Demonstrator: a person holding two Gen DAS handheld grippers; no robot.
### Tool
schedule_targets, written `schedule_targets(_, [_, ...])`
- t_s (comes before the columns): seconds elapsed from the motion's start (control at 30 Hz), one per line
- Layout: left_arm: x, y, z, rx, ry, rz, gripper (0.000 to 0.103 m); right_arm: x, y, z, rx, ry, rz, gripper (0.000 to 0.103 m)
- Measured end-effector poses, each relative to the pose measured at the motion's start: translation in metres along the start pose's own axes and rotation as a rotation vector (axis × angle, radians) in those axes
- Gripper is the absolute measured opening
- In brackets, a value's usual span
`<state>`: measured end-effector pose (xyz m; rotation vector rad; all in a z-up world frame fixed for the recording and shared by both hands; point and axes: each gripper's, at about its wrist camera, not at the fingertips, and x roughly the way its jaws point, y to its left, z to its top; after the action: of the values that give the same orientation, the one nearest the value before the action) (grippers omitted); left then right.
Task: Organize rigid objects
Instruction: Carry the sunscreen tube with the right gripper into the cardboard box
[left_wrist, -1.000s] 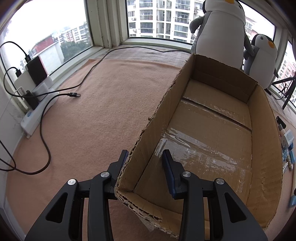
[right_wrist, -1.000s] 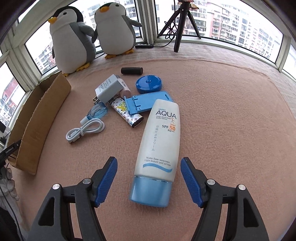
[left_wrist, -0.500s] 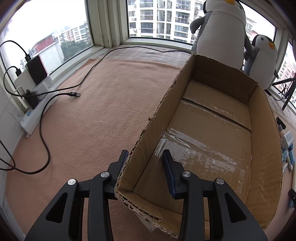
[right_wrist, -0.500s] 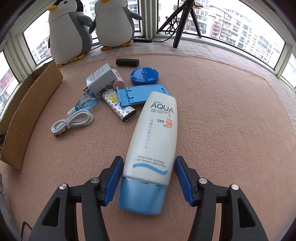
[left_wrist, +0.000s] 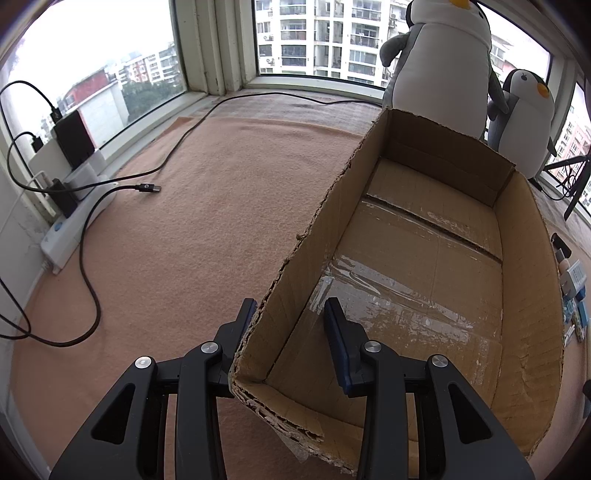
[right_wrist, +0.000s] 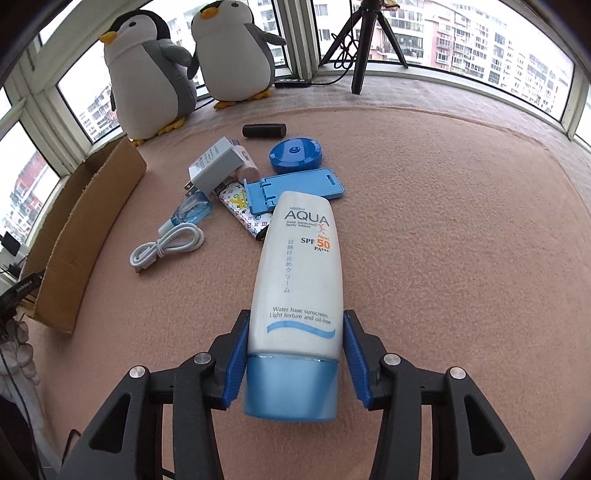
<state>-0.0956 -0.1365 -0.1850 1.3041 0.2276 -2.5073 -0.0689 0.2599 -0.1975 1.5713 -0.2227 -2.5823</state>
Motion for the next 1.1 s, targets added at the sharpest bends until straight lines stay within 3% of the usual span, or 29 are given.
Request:
schedule_targets(0.27, [0.0, 0.0, 0.0, 0.001, 0.0, 0.001, 0.036, 0.002, -0.019, 0.001, 0.236, 0.063, 0.259, 0.043])
schedule_targets(0.5, [0.0, 0.0, 0.0, 0.001, 0.001, 0.001, 0.036, -0.009, -0.006, 0.009, 0.285, 0.059, 0.396, 0.043])
schedule_targets(0.8, [0.0, 0.0, -0.001, 0.0, 0.001, 0.0, 0.036, -0.026, 0.046, 0.044, 0.163, 0.016, 0.461, 0.043])
schedule_targets(1.1, [0.0, 0.0, -0.001, 0.0, 0.001, 0.001, 0.036, -0.029, 0.15, 0.075, -0.088, -0.023, 0.483, 0.043])
